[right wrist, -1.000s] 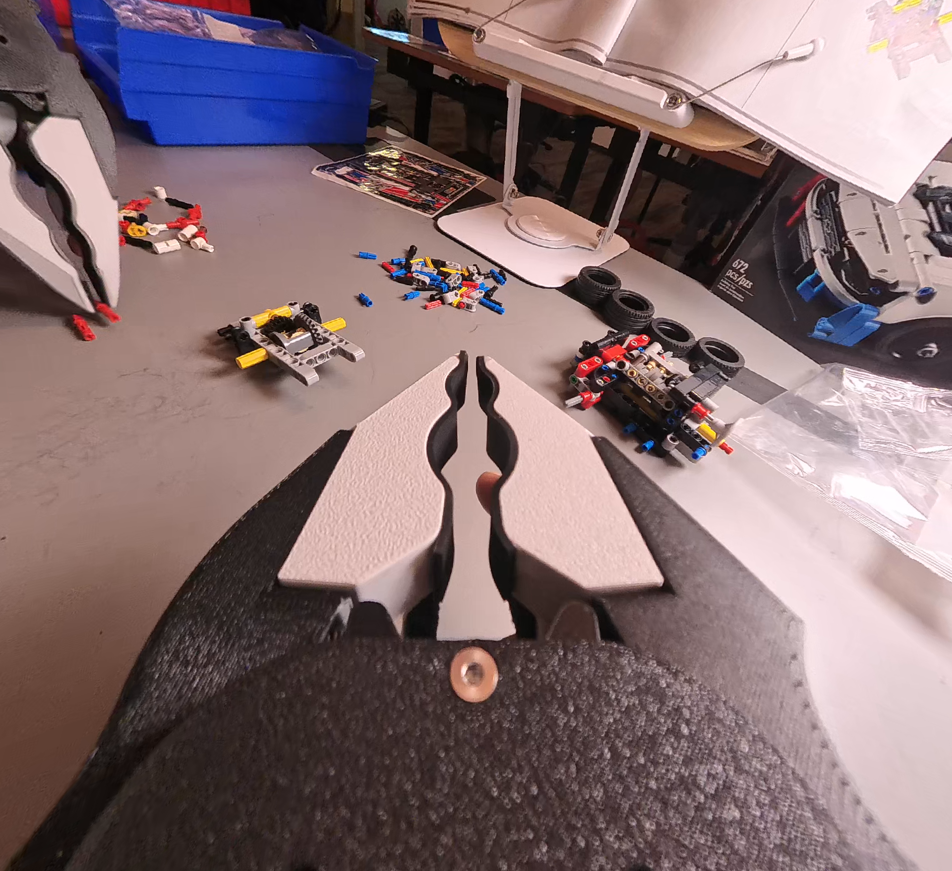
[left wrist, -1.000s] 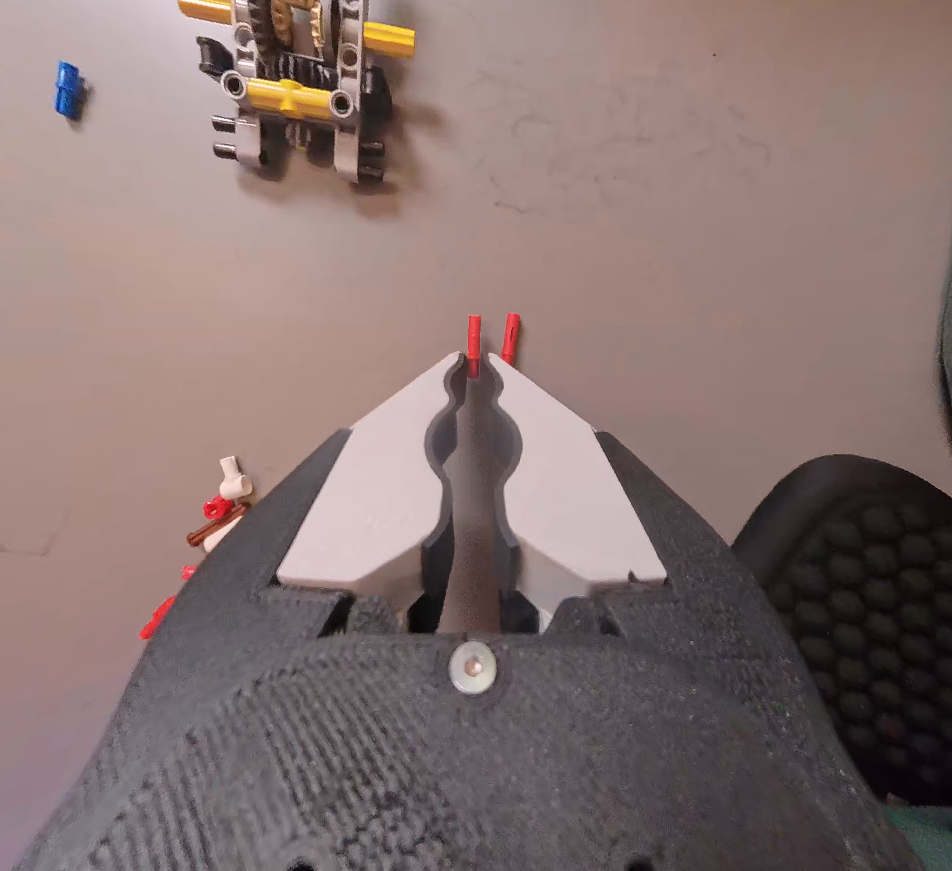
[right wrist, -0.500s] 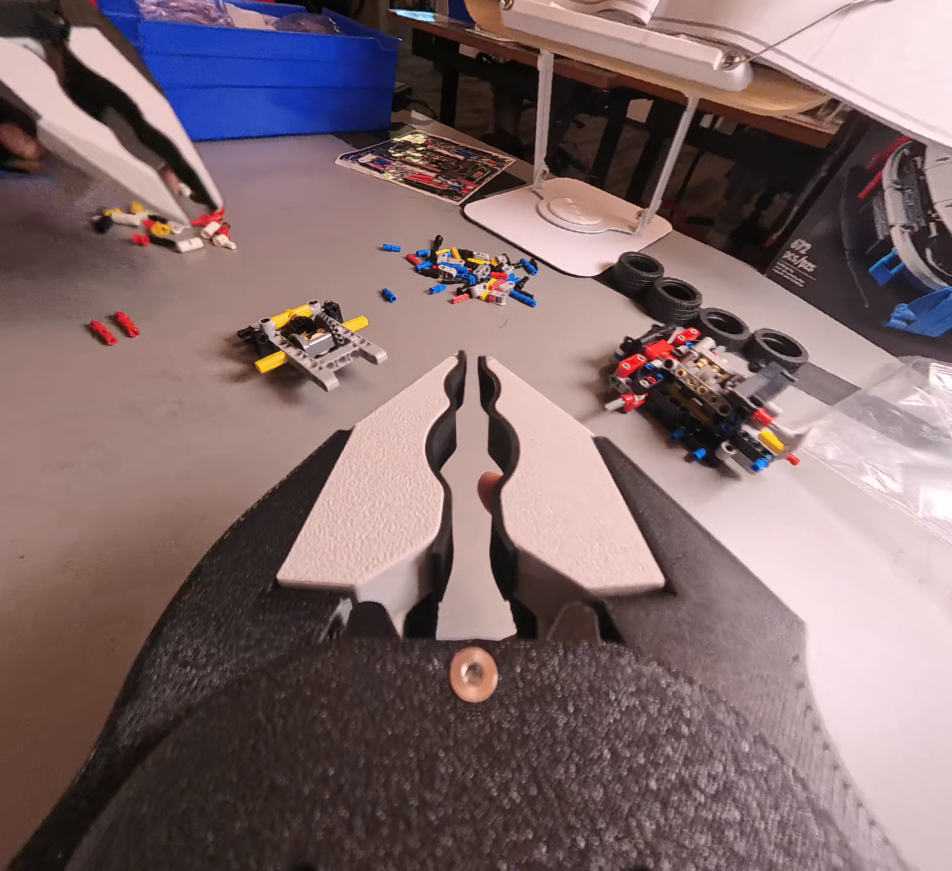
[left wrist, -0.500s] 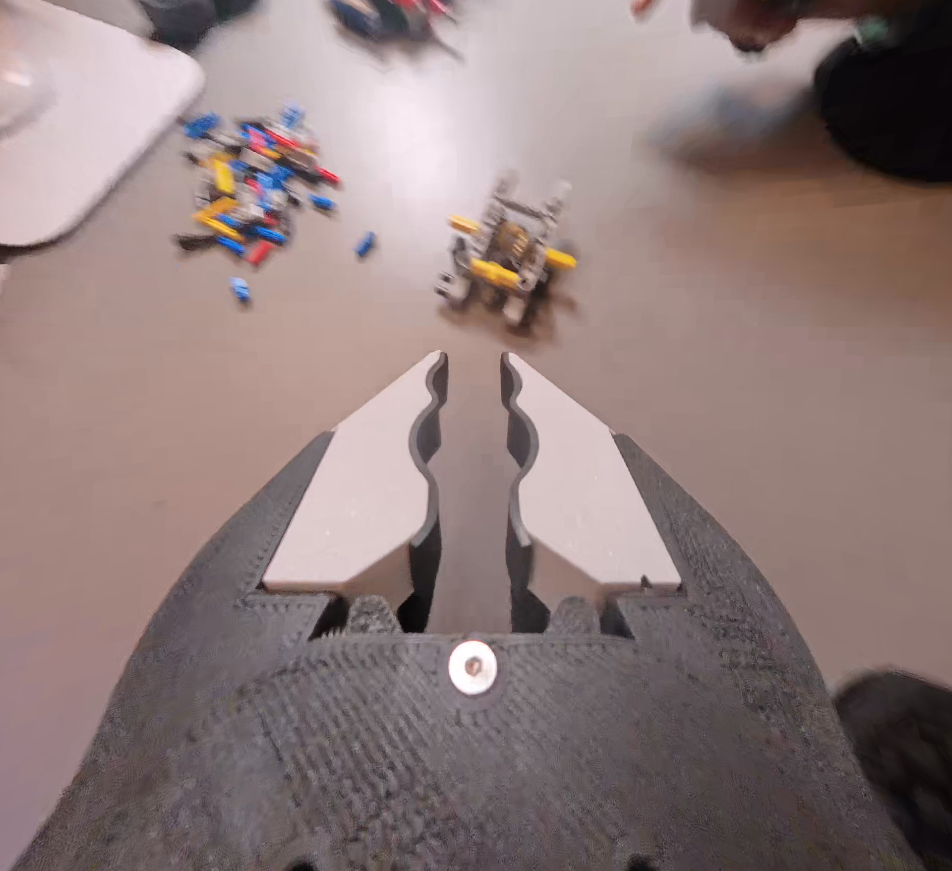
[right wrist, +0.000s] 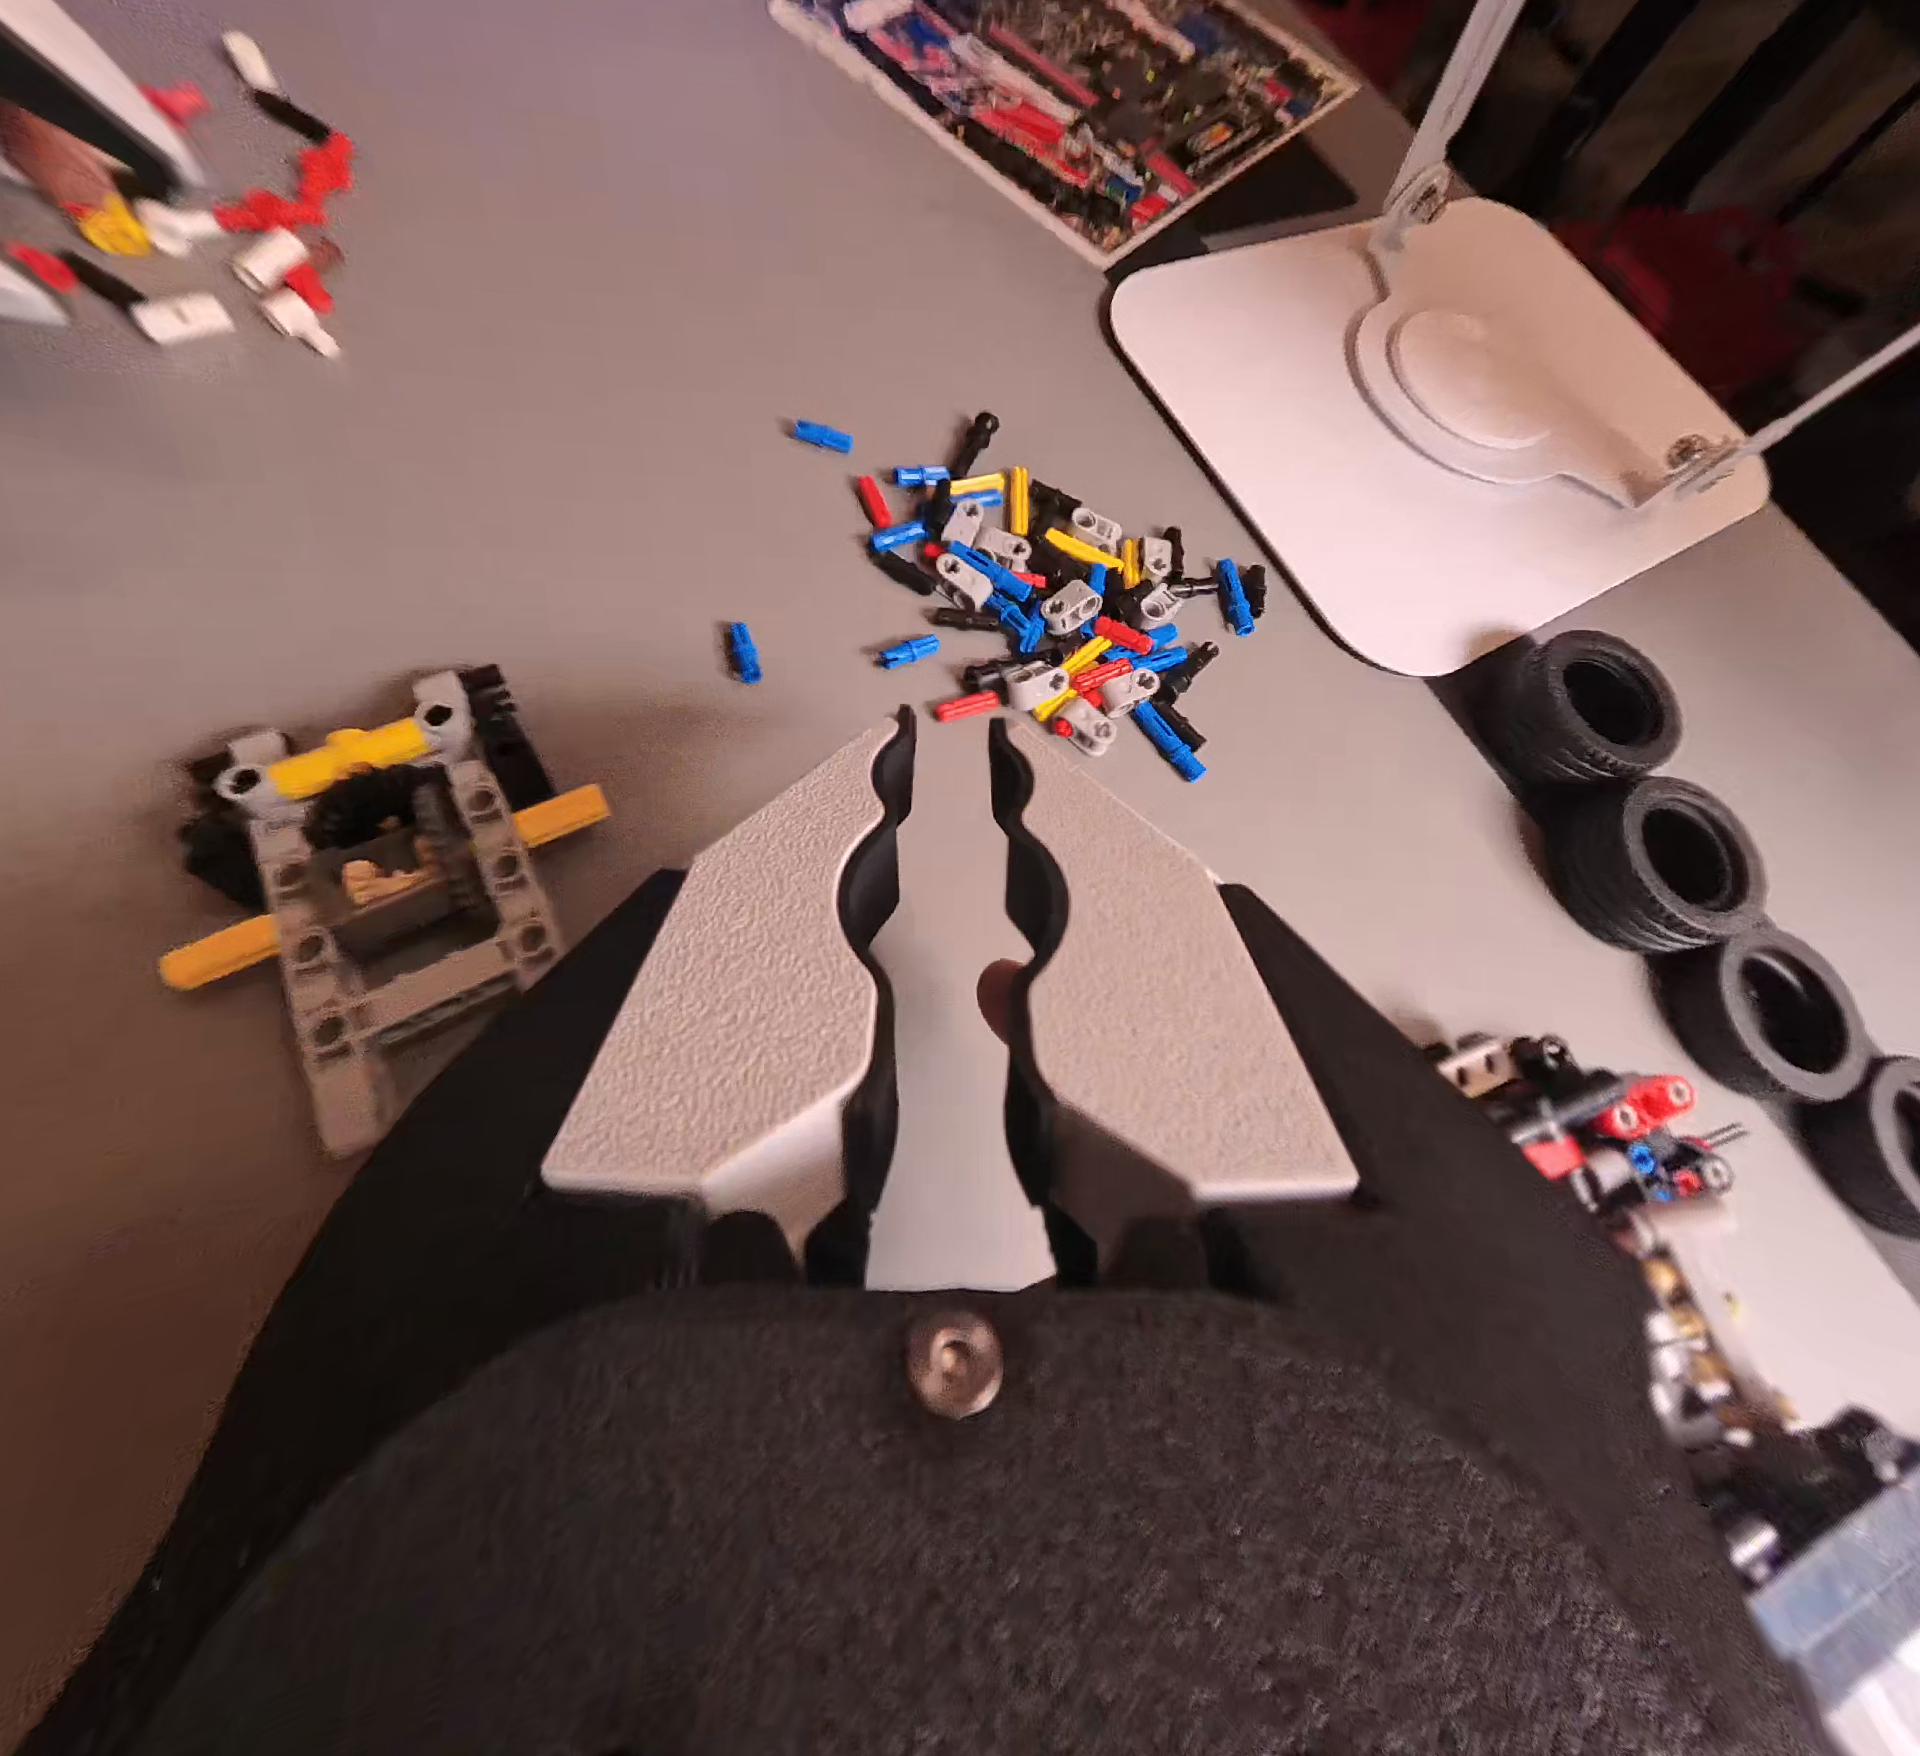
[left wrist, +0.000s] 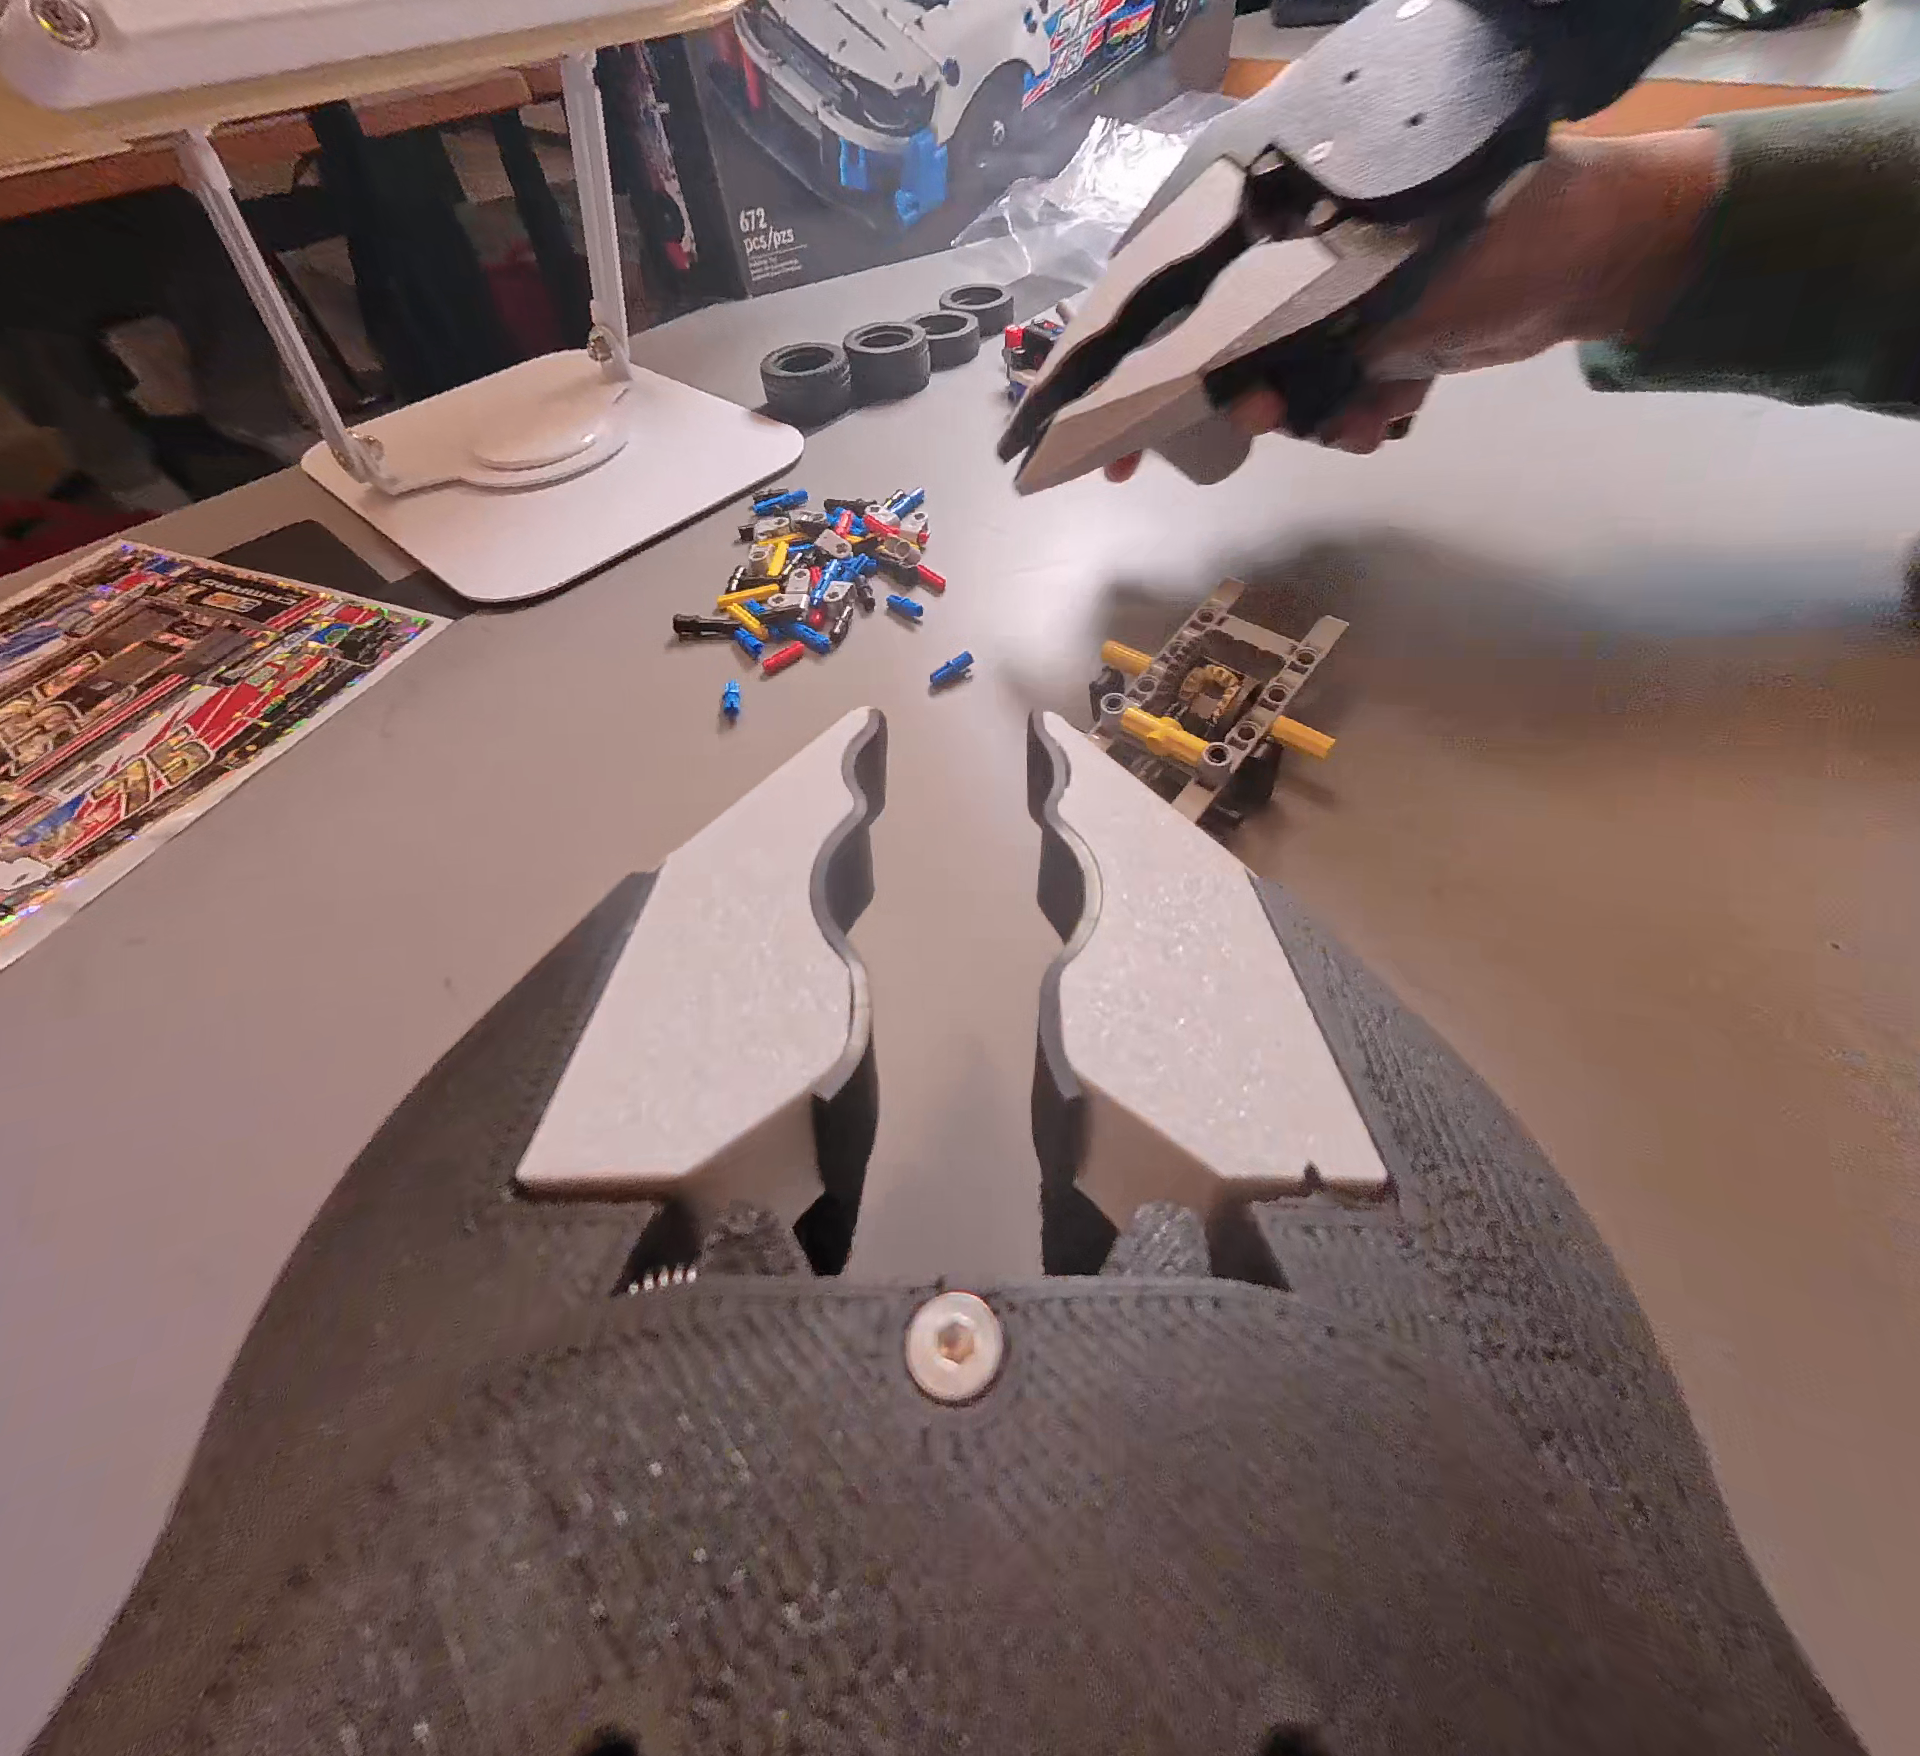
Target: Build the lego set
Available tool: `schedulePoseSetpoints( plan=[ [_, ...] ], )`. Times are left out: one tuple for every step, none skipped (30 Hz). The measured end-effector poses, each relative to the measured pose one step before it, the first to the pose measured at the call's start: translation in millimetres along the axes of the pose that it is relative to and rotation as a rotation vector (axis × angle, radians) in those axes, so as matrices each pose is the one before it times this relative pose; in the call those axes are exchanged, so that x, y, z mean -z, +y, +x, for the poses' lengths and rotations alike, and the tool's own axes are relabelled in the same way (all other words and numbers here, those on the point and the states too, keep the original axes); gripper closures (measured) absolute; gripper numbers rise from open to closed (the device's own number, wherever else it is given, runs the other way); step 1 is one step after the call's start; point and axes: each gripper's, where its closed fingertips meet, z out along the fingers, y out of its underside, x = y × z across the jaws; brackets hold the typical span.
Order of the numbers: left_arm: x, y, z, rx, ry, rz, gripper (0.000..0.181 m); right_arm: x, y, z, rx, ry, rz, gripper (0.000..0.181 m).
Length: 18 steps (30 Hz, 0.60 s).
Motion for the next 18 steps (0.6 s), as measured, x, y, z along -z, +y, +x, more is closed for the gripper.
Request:
schedulePoseSetpoints(
  plan=[
    [3.38,-0.51,0.54,-0.0042,-0.0019,0.0121,0.156,-6.64,3.44,4.41,0.0263,-0.0030,-0.0386,0.168],
    [3.40,0.13,-0.38,-0.0055,-0.0029,0.0085,0.156,-5.52,2.97,4.19,0.0235,-0.0047,-0.0373,0.169],
    [3.00,0.86,-1.09,-0.0024,-0.0032,0.0054,0.156,-4.38,2.10,3.78,0.0190,-0.0072,-0.0324,0.169],
    [2.73,0.70,-1.87,0.0015,-0.0037,0.0075,0.156,-3.32,1.40,3.02,0.0189,-0.0106,-0.0281,0.169],
    [2.17,0.94,-2.41,0.0052,-0.0022,0.0074,0.157,-2.60,1.47,3.21,0.0202,-0.0090,-0.0293,0.169],
    [1.26,0.97,-2.72,0.0108,-0.0009,0.0032,0.157,-1.90,1.50,4.21,0.0226,-0.0026,-0.0294,0.169],
    [0.80,-0.10,-2.81,0.0151,0.0004,0.0042,0.157,-1.26,1.21,5.29,0.0209,0.0049,-0.0248,0.169],
    [0.44,-0.83,-2.40,0.0139,0.0015,0.0071,0.157,-1.07,1.54,4.59,0.0165,-0.0006,-0.0248,0.169],
    [0.23,-0.49,-1.82,0.0119,0.0012,0.0059,0.157,-1.24,2.09,3.31,0.0107,-0.0089,-0.0257,0.169],
    [0.27,-0.49,-0.75,0.0097,0.0034,0.0046,0.157,-1.30,2.02,3.14,0.0078,-0.0081,-0.0224,0.169],
    [0.24,-0.33,-0.02,0.0042,0.0034,0.0031,0.157,-1.62,1.86,3.72,0.0084,-0.0020,-0.0187,0.169],
    [0.22,-0.12,0.31,-0.0017,0.0009,0.0013,0.158,-1.95,2.20,3.64,0.0069,-0.0008,-0.0193,0.168],
    [-0.05,0.01,0.42,-0.0058,-0.0008,0.0006,0.158,-2.34,2.20,2.79,0.0020,-0.0059,-0.0183,0.168],
    [-0.05,-0.04,0.79,-0.0081,-0.0007,0.0000,0.158,-2.44,1.42,2.40,-0.0035,-0.0086,-0.0131,0.167],
    [-0.20,0.19,1.02,-0.0086,0.0009,-0.0013,0.158,-2.53,1.00,1.87,-0.0080,-0.0119,-0.0105,0.167],
    [-0.25,0.12,0.73,-0.0074,0.0008,-0.0017,0.158,-2.42,1.02,1.46,-0.0099,-0.0141,-0.0111,0.167],
    [-0.11,0.04,0.61,-0.0051,0.0004,0.0000,0.158,-2.29,1.10,1.09,-0.0094,-0.0149,-0.0119,0.167],
    [-0.06,-0.09,0.48,-0.0022,0.0016,0.0005,0.159,-2.09,1.64,-0.72,-0.0107,-0.0245,-0.0135,0.167]
  ],
)
